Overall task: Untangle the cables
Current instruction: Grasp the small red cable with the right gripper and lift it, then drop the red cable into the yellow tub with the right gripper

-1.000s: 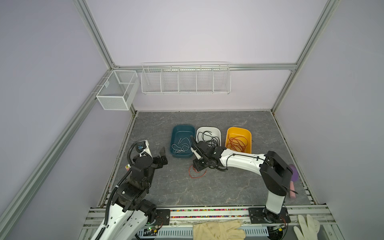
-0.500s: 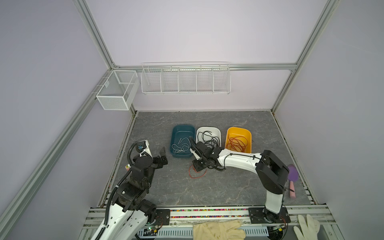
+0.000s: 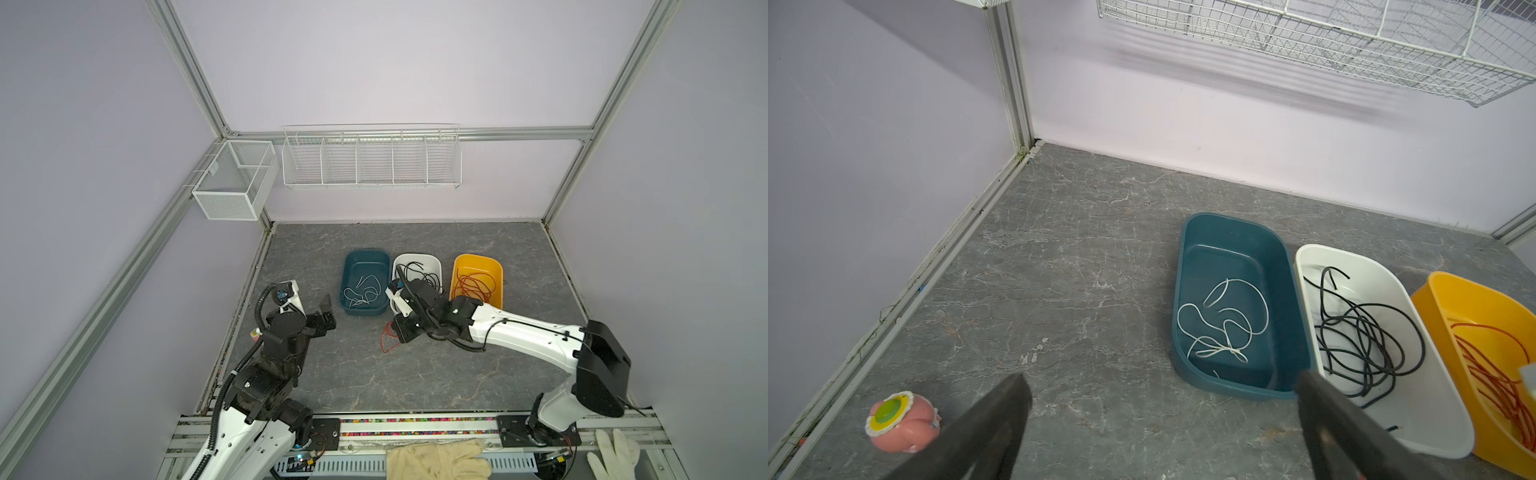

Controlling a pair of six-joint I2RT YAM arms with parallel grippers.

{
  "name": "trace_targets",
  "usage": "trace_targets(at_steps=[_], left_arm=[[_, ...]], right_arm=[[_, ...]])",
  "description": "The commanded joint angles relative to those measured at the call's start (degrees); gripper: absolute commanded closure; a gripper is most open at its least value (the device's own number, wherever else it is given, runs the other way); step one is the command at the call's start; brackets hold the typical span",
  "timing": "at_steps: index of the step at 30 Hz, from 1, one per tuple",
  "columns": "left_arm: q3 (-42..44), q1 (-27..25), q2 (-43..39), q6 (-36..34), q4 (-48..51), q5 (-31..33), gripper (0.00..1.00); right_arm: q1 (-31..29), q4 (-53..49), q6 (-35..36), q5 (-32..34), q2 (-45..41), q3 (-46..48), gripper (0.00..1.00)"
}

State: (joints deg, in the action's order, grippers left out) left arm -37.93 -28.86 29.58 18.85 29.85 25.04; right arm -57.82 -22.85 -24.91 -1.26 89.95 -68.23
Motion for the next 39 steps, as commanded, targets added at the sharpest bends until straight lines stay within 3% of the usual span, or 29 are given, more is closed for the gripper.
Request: trace_targets(at_steps=[1, 7, 11, 17, 23, 31, 39], left_arm=[[0.92, 0.30, 0.06, 0.04, -0.66, -0.69, 0.01], [0.93, 0.30, 0.12, 0.10, -0.65, -0.98, 0.01], [1.02, 0.30, 0.21, 0.09, -0.75, -1.12, 0.01], [1.11, 0.30, 0.39, 0.01, -0.83, -1.40, 0.01], [1.10, 0.30, 0.80, -0.10, -0.93, -1.66, 0.01], [1.20, 0.21, 1.09, -0.18, -1.10, -1.72, 0.01], [1.28, 0.21, 1.11, -0.23, -1.15, -2.09, 0.01]], right_arm=[[-0.14, -1.82, -0.42, 1.89, -5.21, 1.42, 0.93], [0.31, -7.13, 1.75, 10.04, -13.41, 1.08, 0.93], [3.01, -9.25, 2.77, 11.49, -17.41, 1.46, 0.93], [12.50, -12.44, 1.79, 9.50, -21.66, 1.63, 0.93], [21.49, -13.50, 2.24, 12.56, -23.16, 1.23, 0.93], [37.91, -9.88, -1.10, 3.13, -19.04, 2.89, 0.93], [45.69, -5.83, -3.40, -5.09, -8.38, 1.61, 0.93]])
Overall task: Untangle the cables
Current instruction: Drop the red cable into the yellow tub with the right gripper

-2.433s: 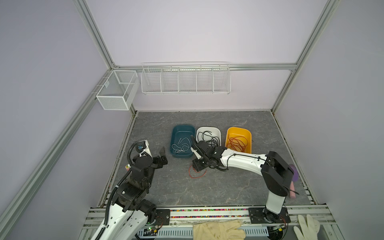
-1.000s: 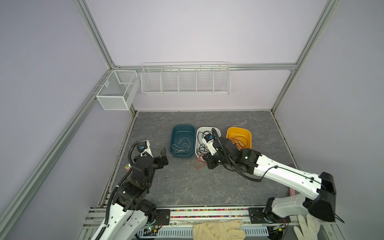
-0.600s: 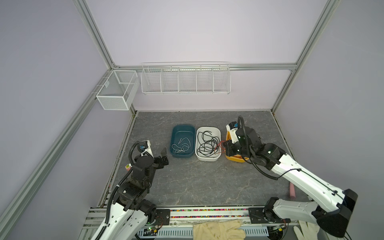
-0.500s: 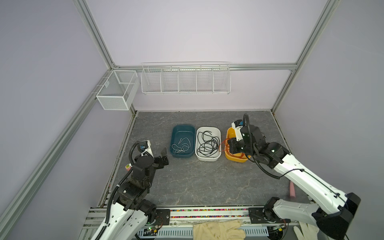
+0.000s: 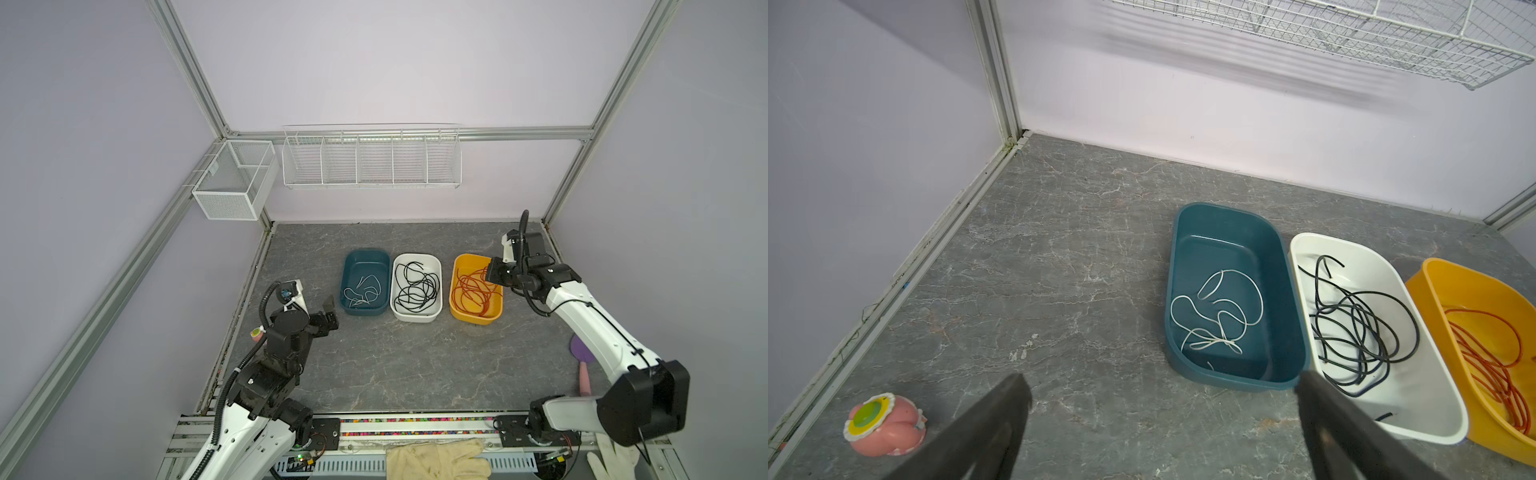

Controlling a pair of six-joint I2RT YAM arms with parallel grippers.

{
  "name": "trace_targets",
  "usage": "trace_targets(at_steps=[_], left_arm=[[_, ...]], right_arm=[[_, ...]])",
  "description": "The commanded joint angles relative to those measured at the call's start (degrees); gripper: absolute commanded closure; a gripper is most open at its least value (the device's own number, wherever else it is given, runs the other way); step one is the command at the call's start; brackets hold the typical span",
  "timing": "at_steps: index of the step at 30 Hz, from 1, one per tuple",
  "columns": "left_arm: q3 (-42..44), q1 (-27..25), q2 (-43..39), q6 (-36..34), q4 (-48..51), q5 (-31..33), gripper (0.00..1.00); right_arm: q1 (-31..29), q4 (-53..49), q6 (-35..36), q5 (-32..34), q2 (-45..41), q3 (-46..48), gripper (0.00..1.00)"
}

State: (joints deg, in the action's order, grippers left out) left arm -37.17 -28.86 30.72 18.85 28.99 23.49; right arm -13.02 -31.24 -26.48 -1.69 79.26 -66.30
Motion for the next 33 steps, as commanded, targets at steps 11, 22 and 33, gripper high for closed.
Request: trace_targets(at_steps=[11, 22, 33], left_arm=[[0.61, 0.21, 0.04, -0.36, -0.60, -1.03, 0.01], [0.76, 0.21, 0.05, -0.57, -0.78, -1.16, 0.01], [1.89, 0.21, -1.45, -2.13, -2.28, -3.13, 0.01]], right_arm=[[3.26, 5.20, -3.58, -7.52, 9.78, -1.46, 0.86], [3.21, 3.36, -3.32, -5.86, 5.81, -1.49, 0.63], [2.38, 0.34, 0.56, -0.95, -11.64, 1.40, 0.14]])
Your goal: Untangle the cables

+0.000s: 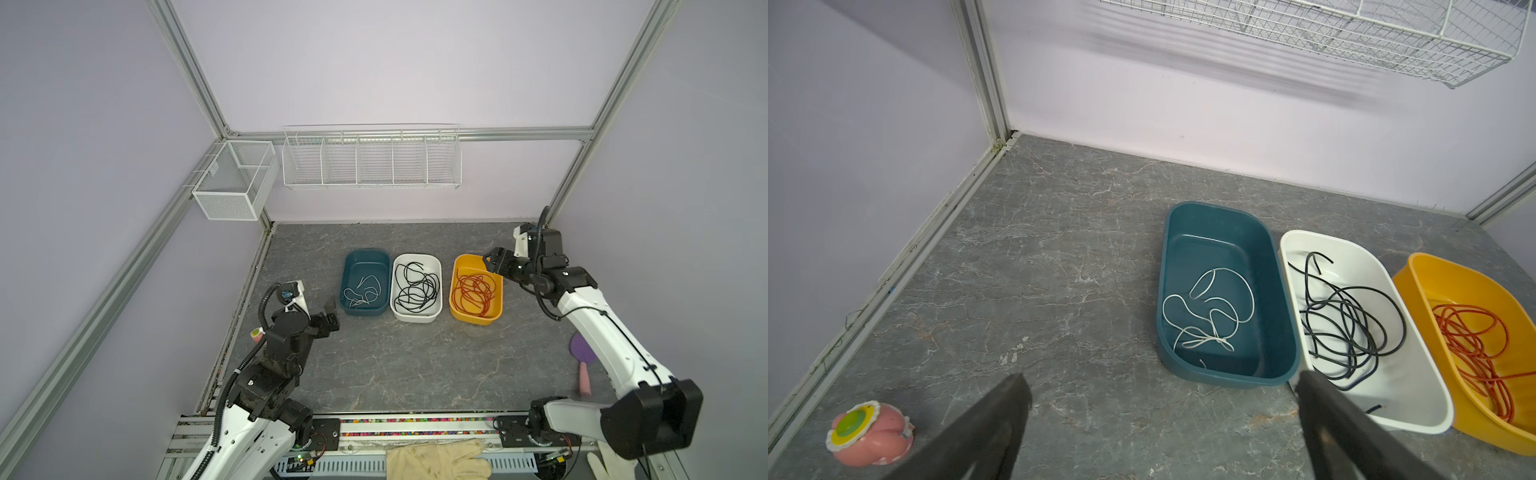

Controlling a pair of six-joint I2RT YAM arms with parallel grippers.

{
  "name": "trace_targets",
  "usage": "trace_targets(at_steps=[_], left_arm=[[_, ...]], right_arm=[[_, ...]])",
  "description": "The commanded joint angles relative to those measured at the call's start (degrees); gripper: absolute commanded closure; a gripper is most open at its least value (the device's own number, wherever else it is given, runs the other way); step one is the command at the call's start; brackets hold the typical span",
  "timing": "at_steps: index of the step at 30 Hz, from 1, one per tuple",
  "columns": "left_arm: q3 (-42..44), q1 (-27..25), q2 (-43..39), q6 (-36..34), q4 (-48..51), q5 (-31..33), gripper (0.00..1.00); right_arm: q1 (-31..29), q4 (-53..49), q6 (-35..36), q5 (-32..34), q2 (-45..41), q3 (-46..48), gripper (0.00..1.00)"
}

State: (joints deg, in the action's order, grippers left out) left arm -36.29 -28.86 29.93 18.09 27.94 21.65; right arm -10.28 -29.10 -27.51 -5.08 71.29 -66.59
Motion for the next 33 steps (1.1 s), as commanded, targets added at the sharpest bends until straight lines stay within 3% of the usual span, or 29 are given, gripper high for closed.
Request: trace_targets(at_steps=[1, 2, 4, 6, 12, 15, 21, 27, 33], left_arm=[[1.37, 0.21, -0.66, -1.87, -1.84, -1.70, 0.01], [1.61, 0.21, -0.59, -2.23, -2.38, -2.27, 0.01], [2.01, 0.21, -0.36, -2.87, -3.11, -3.29, 0.01], [4.04, 0.21, -0.60, -3.18, -4.54, -2.48, 0.01], [7.71, 0.21, -1.71, -1.74, -10.39, 8.93, 0.01], [8.60, 0.28, -0.07, -3.05, -13.32, 10.82, 0.01], [11.34, 1.85, 7.90, -8.36, -24.79, 19.18, 0.01], [10.89, 11.22, 19.21, -3.25, -33.23, 14.39, 0.01], [13.04, 13.47, 31.55, -9.16, -50.34, 16.12, 0.00]], right_arm=[[-0.35, -1.83, 2.17, 2.75, -5.57, 2.27, 0.07], [-0.35, -1.84, 2.88, 2.87, -7.24, 2.98, 0.02], [-0.35, -1.70, 4.21, 3.71, -10.65, 4.50, 0.12], [-0.31, -1.30, 5.03, 6.27, -14.71, 6.94, 0.12], [-0.25, 0.89, 6.15, 14.66, -26.36, 13.98, 0.12], [-0.26, 1.33, 5.35, 18.38, -29.91, 17.24, 0.12], [-0.26, 3.40, 7.46, 20.90, -32.97, 22.88, 0.11], [-0.26, 4.23, 9.39, 24.39, -34.56, 24.72, 0.12], [-0.26, 5.31, 9.02, 26.39, -37.46, 26.44, 0.12]])
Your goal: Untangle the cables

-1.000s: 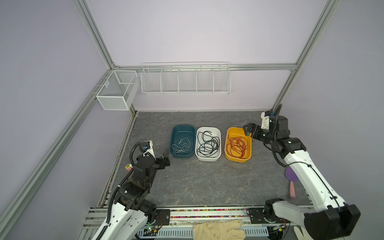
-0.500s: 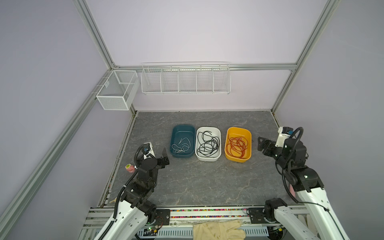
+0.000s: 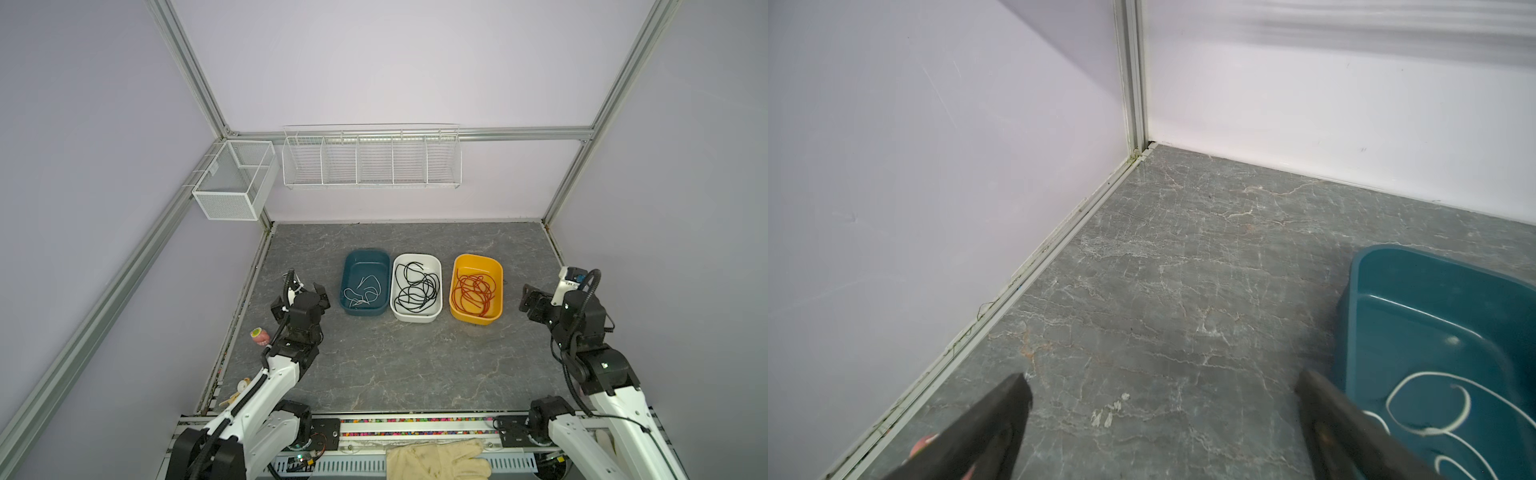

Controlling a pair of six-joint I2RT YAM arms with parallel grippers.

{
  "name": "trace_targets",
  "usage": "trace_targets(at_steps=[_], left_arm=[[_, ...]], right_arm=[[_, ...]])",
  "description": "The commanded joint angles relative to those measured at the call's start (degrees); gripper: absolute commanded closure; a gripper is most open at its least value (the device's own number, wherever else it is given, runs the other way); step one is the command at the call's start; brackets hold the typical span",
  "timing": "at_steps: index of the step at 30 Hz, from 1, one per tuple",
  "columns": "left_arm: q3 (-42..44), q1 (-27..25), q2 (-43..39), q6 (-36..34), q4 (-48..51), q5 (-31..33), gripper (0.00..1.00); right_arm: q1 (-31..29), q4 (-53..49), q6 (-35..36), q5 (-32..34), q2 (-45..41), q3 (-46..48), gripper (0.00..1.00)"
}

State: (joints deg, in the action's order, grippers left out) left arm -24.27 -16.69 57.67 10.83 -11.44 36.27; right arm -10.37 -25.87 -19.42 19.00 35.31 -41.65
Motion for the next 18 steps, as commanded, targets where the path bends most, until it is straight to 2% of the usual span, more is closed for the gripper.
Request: trace_targets(at_steps=[1, 3, 7, 18], left_arm=[[1.22, 1.84, 5.55, -2.52, -13.05, 1.52, 0.01], [1.51, 3.48, 9.57, -4.09, -16.56, 1.65, 0.01], [1.94, 6.99, 14.69, -2.28, -21.82, -0.72, 0.01], [0.34, 8.10, 23.56, -6.67, -30.31, -2.21, 0.01]], right_arm=[[-0.11, 2.26, 0.48, 2.62, -2.00, 1.92, 0.11], [-0.09, 2.54, 0.43, 2.62, -3.08, 2.38, 0.12], [-0.08, 2.80, -0.17, 2.70, -4.85, 3.09, 0.11], [-0.09, 5.57, -2.95, 5.02, -10.64, 8.23, 0.11]])
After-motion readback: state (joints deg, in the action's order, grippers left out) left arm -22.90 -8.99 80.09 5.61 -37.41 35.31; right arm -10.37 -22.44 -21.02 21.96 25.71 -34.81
